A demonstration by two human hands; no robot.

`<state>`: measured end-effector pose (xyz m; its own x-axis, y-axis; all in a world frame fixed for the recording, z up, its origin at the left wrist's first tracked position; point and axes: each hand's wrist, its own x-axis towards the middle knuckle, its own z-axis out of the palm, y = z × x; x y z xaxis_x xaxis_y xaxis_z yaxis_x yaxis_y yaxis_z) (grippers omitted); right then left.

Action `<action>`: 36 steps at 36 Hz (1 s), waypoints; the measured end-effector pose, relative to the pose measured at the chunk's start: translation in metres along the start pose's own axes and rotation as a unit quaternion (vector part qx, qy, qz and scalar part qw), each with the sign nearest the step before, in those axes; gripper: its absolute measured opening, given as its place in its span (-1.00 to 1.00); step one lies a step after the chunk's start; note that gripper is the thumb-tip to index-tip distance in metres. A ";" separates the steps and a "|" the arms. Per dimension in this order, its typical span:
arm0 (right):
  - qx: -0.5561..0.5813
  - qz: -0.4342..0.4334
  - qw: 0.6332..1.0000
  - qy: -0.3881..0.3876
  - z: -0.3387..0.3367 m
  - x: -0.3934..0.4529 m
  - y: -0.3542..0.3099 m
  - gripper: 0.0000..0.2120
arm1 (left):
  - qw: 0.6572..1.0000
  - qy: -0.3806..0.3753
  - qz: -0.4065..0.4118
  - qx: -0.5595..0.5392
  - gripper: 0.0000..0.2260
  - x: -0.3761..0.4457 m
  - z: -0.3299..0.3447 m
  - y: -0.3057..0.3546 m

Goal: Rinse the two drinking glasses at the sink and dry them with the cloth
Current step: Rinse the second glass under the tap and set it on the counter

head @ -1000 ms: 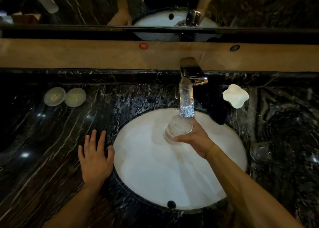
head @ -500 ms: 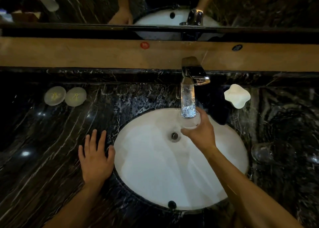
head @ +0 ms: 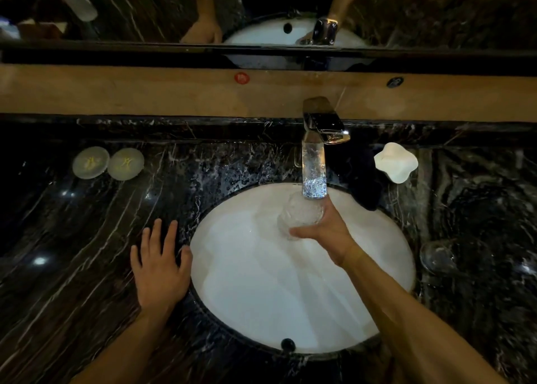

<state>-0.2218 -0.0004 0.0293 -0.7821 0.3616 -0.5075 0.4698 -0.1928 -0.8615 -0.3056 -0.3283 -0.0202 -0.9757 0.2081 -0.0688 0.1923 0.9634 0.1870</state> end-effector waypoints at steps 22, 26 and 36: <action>0.023 0.104 0.994 -0.006 -0.032 -0.022 0.006 -0.40 | 1.000 0.012 0.006 0.003 -0.42 -0.001 0.001 0.001; 0.094 0.188 0.978 -0.013 -0.032 -0.031 0.024 -0.39 | 1.000 0.012 0.005 0.004 -0.42 -0.001 0.001 0.001; 0.306 0.337 0.889 -0.041 -0.018 -0.049 0.024 -0.62 | 1.000 0.011 0.002 -0.005 -0.42 -0.004 0.001 0.001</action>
<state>-0.1648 -0.0066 0.0344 -0.4464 -0.0884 -0.8904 0.5523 -0.8102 -0.1964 -0.3019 -0.3283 -0.0209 -0.9768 0.2089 -0.0471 0.1959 0.9607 0.1964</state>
